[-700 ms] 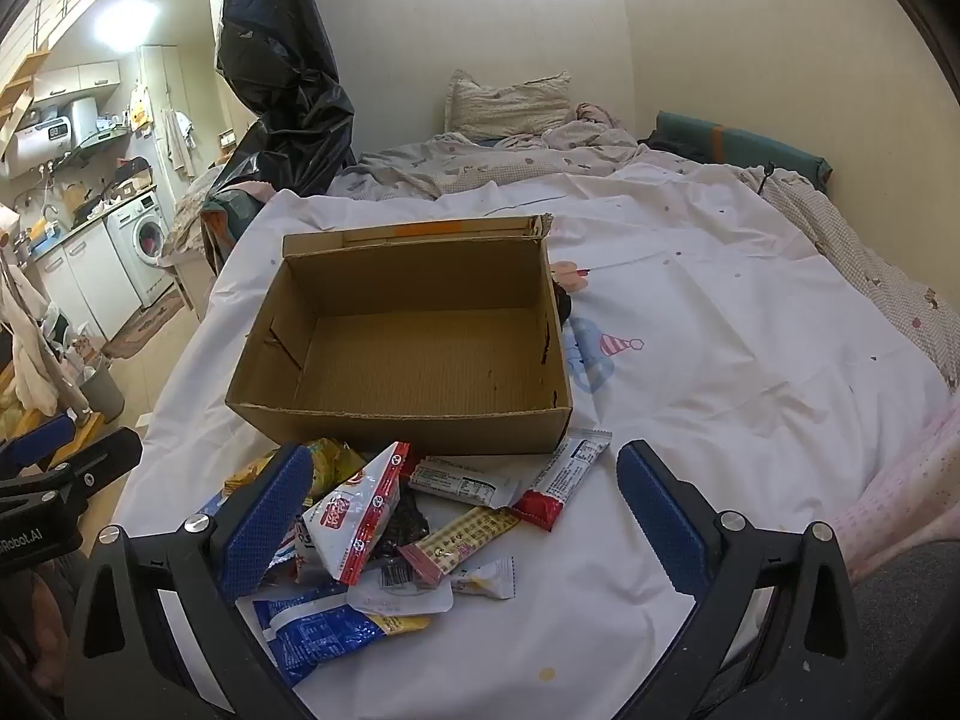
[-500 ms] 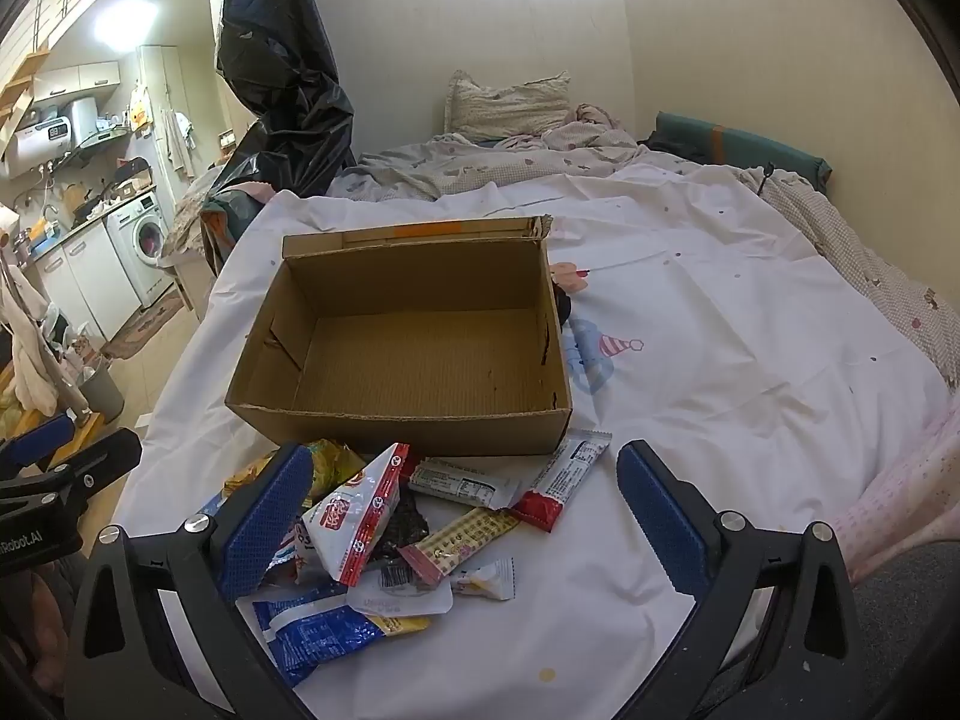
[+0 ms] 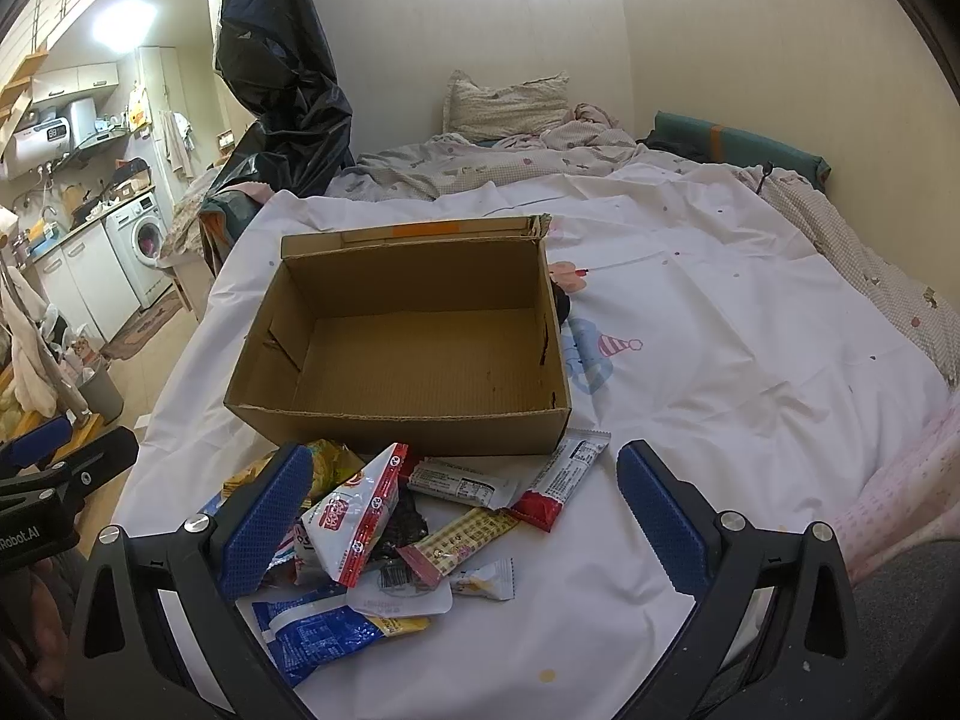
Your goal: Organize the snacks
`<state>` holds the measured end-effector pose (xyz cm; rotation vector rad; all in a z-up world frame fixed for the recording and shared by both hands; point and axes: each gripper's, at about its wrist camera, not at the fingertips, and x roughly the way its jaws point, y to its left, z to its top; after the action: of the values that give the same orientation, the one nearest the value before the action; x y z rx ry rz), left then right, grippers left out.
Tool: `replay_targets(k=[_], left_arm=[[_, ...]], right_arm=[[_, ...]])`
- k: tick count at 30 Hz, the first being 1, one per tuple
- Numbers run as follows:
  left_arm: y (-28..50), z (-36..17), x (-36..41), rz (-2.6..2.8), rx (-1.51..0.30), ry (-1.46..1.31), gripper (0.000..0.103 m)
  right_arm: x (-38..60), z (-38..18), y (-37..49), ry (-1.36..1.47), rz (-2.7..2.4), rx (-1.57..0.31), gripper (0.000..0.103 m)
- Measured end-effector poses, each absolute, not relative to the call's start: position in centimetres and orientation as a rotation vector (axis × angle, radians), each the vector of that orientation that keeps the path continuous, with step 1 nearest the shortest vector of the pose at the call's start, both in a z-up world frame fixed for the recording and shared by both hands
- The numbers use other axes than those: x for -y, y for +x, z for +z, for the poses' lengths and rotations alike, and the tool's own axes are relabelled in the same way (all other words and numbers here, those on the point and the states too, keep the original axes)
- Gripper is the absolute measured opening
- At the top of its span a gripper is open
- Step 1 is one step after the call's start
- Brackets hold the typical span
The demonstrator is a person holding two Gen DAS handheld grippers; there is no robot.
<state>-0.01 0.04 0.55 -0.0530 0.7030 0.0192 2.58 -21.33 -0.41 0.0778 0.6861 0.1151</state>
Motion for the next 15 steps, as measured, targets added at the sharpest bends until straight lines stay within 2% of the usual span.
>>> replay_targets(k=[15], left_arm=[[-0.47, 0.51, -0.75, 0.023, -0.705, -0.061, 0.103]], right_arm=[[21.42, -0.77, 2.65, 0.078, 0.114, -0.687, 0.103]])
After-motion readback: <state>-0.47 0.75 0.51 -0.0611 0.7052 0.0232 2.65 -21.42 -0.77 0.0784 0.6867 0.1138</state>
